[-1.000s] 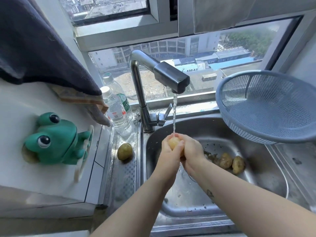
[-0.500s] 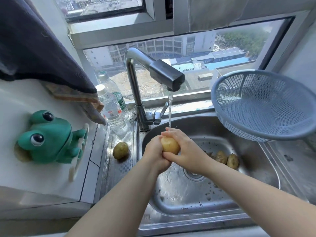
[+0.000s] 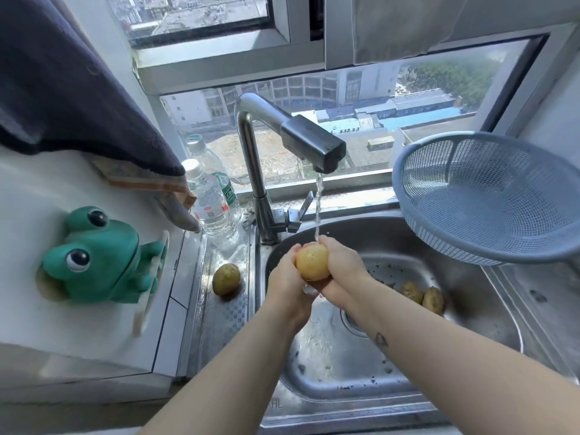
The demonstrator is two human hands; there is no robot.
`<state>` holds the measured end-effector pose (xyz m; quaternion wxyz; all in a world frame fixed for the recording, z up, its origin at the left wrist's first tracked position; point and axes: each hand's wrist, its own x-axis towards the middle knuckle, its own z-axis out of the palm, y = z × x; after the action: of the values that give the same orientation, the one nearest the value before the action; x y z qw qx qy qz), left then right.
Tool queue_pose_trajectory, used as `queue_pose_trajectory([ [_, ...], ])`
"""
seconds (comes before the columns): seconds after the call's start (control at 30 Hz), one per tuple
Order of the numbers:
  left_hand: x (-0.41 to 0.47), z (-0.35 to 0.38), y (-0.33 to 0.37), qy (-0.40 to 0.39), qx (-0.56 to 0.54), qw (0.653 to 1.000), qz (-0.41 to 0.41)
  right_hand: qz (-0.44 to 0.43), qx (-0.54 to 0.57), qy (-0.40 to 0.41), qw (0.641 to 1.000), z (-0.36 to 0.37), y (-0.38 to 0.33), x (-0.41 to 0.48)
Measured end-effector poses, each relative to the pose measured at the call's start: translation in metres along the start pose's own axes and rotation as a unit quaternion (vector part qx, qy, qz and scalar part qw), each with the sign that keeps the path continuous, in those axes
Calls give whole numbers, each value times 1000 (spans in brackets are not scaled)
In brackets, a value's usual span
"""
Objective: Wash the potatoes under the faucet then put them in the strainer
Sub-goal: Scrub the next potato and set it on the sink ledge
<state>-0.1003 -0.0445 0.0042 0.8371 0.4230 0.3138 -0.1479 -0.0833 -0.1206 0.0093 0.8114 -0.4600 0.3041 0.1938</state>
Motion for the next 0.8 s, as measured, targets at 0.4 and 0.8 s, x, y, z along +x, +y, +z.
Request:
queue_pose_trajectory([
  [0.4, 4, 8, 0, -21, 129, 975, 178, 38, -6, -142, 989, -8, -10, -17],
  [0.8, 8, 29, 9, -86, 470, 832, 282, 63, -137, -135, 979, -39, -22, -12],
])
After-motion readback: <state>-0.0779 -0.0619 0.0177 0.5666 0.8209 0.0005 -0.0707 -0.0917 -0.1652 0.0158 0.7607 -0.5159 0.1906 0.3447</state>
